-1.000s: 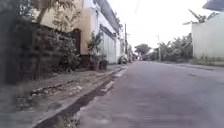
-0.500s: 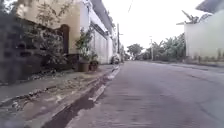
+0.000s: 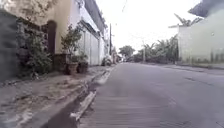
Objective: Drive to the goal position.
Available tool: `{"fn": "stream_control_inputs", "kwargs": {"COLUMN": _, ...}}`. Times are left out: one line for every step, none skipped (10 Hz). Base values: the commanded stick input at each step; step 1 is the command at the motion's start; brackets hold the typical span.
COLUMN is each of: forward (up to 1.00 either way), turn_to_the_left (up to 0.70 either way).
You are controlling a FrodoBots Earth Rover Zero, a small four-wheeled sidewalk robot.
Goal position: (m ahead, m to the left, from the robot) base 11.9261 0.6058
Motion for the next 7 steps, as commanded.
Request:
{"fn": "stream_control_inputs", "kwargs": {"forward": 1.0, "turn_to_the_left": -0.28}}
{"fn": "stream_control_inputs", "kwargs": {"forward": 1.0, "turn_to_the_left": -0.28}}
{"fn": "stream_control_inputs", "kwargs": {"forward": 1.0, "turn_to_the_left": -0.28}}
{"fn": "stream_control_inputs", "kwargs": {"forward": 1.0, "turn_to_the_left": -0.28}}
{"fn": "stream_control_inputs", "kwargs": {"forward": 1.0, "turn_to_the_left": -0.27}}
{"fn": "stream_control_inputs", "kwargs": {"forward": 1.0, "turn_to_the_left": -0.27}}
{"fn": "stream_control_inputs", "kwargs": {"forward": 1.0, "turn_to_the_left": -0.27}}
